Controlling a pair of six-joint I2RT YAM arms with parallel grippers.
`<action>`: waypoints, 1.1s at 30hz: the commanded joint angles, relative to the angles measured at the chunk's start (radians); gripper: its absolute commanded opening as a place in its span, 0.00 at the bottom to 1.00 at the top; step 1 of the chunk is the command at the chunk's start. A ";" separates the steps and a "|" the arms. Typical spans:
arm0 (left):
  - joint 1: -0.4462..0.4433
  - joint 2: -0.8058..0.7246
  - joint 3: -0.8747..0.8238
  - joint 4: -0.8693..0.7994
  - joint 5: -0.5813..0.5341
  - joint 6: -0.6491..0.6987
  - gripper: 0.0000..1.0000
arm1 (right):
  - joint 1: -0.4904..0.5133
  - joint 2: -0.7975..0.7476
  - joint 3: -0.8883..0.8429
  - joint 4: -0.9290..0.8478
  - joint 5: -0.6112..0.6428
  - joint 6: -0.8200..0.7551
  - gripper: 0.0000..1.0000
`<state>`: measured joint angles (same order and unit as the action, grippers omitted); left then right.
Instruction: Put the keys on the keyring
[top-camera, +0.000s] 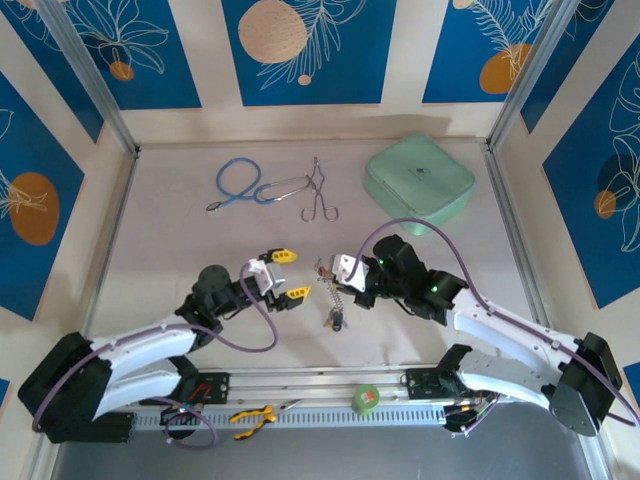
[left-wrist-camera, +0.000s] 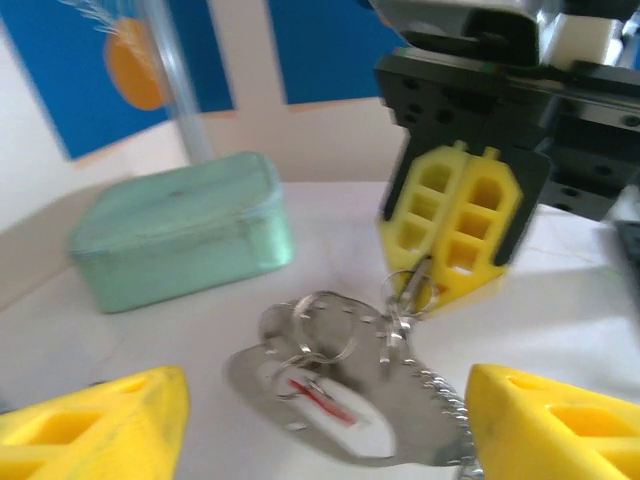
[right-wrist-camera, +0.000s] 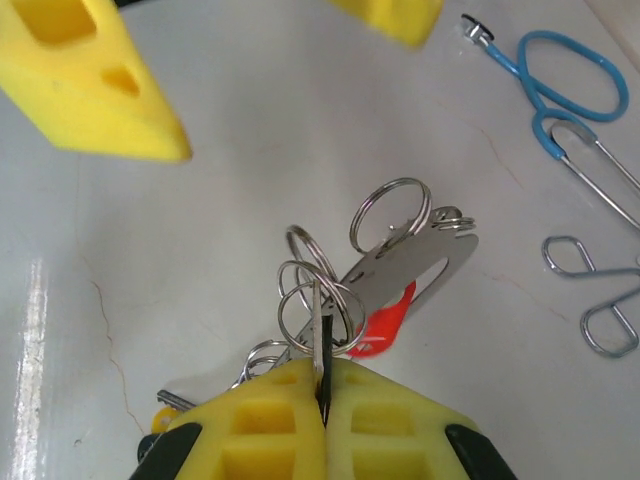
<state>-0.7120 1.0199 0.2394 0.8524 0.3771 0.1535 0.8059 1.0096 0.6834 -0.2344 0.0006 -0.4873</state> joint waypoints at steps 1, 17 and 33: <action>0.000 -0.096 -0.029 0.035 -0.311 -0.019 0.79 | 0.018 0.062 0.089 0.012 -0.009 -0.021 0.00; 0.056 -0.485 0.075 -0.497 -1.123 -0.164 0.94 | 0.068 0.558 0.345 0.102 -0.048 0.160 0.00; 0.223 -0.152 0.155 -0.571 -0.885 -0.259 1.00 | -0.009 0.526 0.231 -0.511 0.435 -0.203 0.08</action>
<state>-0.5209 0.8585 0.3504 0.3054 -0.5682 -0.0780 0.8093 1.5455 0.9409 -0.6323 0.3458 -0.6491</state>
